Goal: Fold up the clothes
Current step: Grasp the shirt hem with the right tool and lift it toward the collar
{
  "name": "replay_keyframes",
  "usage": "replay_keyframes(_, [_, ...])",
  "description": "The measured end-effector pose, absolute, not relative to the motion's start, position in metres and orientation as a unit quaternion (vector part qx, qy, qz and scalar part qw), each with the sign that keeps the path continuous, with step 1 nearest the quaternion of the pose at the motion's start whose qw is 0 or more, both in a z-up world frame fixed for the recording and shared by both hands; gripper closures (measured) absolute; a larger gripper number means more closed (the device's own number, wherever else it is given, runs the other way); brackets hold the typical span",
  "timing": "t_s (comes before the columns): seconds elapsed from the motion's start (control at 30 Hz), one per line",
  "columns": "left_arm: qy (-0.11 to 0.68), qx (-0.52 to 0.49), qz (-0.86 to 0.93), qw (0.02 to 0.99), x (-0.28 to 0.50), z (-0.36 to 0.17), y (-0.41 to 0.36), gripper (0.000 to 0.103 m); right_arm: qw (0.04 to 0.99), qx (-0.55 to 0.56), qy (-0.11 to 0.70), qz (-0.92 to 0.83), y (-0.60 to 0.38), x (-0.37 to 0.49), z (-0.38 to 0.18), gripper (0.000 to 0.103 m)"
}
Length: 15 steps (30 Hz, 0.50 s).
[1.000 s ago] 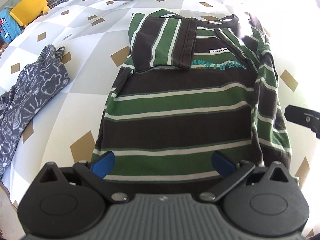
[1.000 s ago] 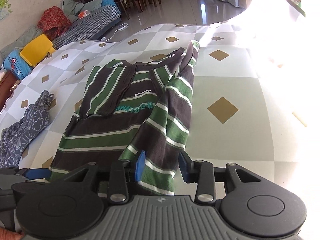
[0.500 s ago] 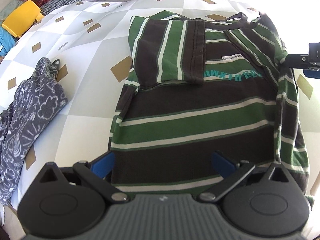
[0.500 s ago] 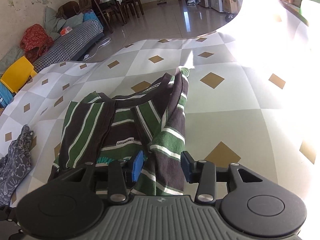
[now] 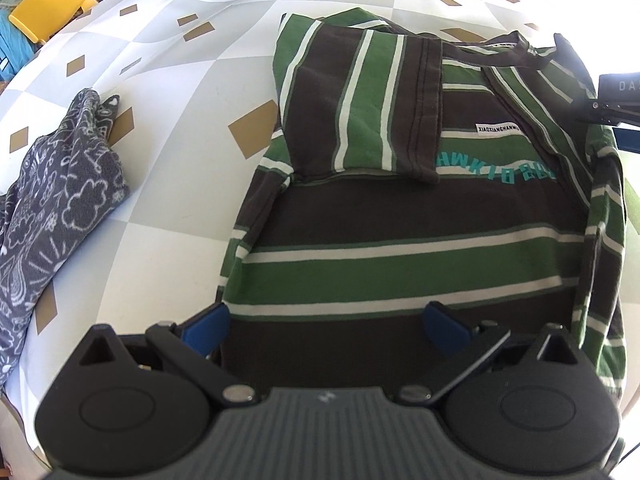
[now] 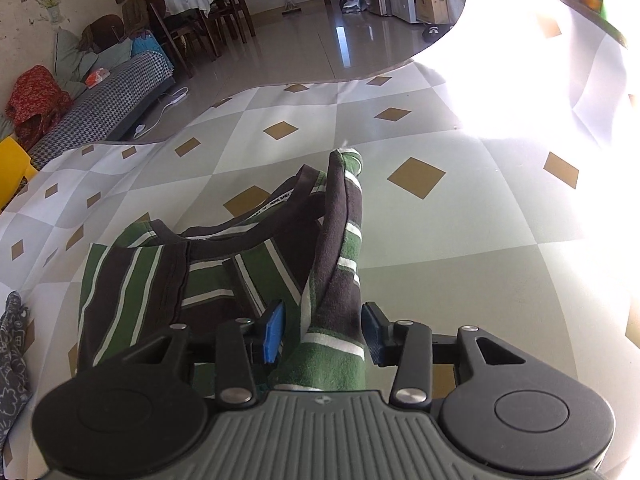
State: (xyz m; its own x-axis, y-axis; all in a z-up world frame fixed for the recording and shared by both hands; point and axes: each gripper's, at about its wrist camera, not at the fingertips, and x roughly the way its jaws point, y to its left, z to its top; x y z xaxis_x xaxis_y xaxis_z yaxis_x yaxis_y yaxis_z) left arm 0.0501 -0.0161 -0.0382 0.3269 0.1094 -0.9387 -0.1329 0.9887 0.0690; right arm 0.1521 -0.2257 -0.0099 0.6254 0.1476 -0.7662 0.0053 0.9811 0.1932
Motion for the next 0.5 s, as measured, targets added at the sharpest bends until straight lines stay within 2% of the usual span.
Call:
replay_keyframes(0.23, [0.578,-0.026,0.069,0.813,0.050,-0.040,-0.012,0.000,0.895,0.099,0.434,0.040,-0.227,0.163,-0.024,0.064])
replay_keyframes(0.3, [0.578,-0.030,0.073,0.812,0.049,-0.040,-0.009,0.000,0.897,0.096,0.429,0.037,-0.226,0.163,-0.025,0.083])
replay_keyframes(0.4, [0.579,-0.032,0.073,0.811,0.048,-0.040,-0.008,0.000,0.901,0.098,0.421,0.033,-0.225,0.160,-0.021,0.092])
replay_keyframes(0.5, [0.581,-0.035,0.072,0.810,0.047,-0.040,-0.006,0.000,0.910,0.087,0.404,0.032,-0.219,0.155,-0.013,0.094])
